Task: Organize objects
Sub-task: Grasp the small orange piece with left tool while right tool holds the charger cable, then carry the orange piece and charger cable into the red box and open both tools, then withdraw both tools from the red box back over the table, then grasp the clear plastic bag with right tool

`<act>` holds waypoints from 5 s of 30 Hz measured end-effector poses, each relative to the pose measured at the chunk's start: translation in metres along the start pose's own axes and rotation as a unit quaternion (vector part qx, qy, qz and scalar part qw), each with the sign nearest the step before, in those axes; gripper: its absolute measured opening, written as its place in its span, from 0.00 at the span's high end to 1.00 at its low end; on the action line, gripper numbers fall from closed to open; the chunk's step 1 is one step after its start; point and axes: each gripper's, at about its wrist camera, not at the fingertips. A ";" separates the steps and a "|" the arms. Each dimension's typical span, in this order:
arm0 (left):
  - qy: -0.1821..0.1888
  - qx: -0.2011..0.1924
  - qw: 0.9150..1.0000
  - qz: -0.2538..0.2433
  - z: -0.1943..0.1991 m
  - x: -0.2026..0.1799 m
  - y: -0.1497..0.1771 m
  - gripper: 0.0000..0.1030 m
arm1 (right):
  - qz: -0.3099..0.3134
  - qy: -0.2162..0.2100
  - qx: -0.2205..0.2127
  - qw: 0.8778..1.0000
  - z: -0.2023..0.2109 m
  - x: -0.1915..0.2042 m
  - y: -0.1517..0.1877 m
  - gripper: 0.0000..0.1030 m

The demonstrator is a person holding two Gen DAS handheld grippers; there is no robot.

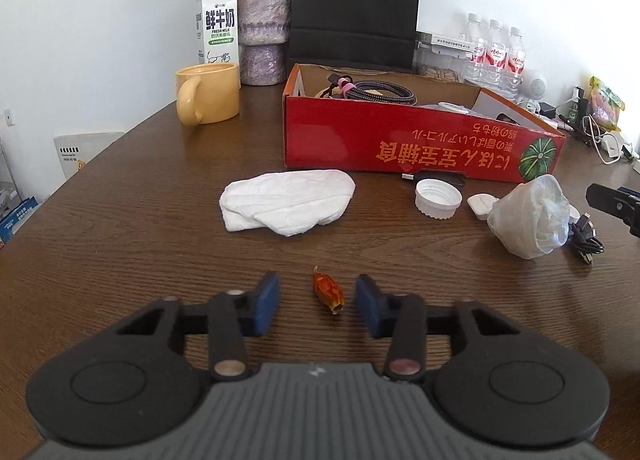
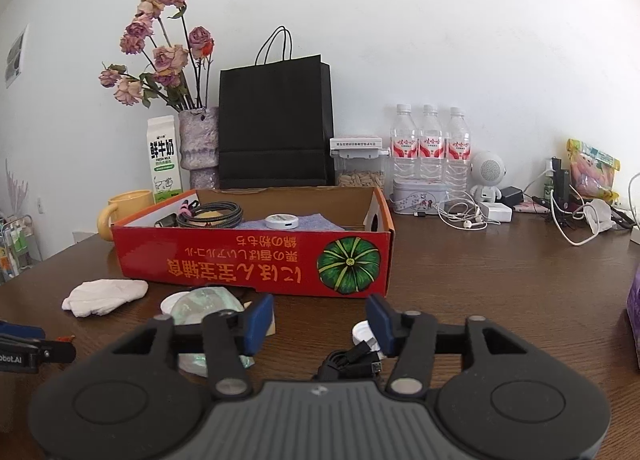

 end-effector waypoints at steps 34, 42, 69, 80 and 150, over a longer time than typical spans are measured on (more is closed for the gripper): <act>0.007 -0.021 1.000 0.002 -0.003 0.001 0.003 0.87 | 0.014 0.006 -0.075 0.997 0.031 -0.003 0.004 0.59; 0.004 -0.043 0.999 -0.003 0.006 -0.003 0.006 0.88 | 0.014 0.005 -0.076 0.997 0.031 -0.001 0.005 0.59; 0.026 -0.154 0.988 -0.006 -0.054 -0.072 -0.149 0.88 | -0.023 -0.048 -0.077 0.996 -0.107 0.019 -0.097 0.59; 0.031 -0.153 0.988 0.001 -0.102 -0.070 -0.170 0.88 | -0.018 -0.041 -0.048 0.998 -0.156 0.004 -0.101 0.59; -0.001 -0.124 0.992 0.034 0.002 -0.004 -0.019 0.00 | 0.050 -0.065 0.015 0.997 -0.017 0.046 -0.007 0.01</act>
Point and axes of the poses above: each gripper's, at about its wrist camera, not at the fingertips, and z roughly against the way its jaws point, x to its left, y to its underside, and after that the axes turned 4 degrees about x, right-handed
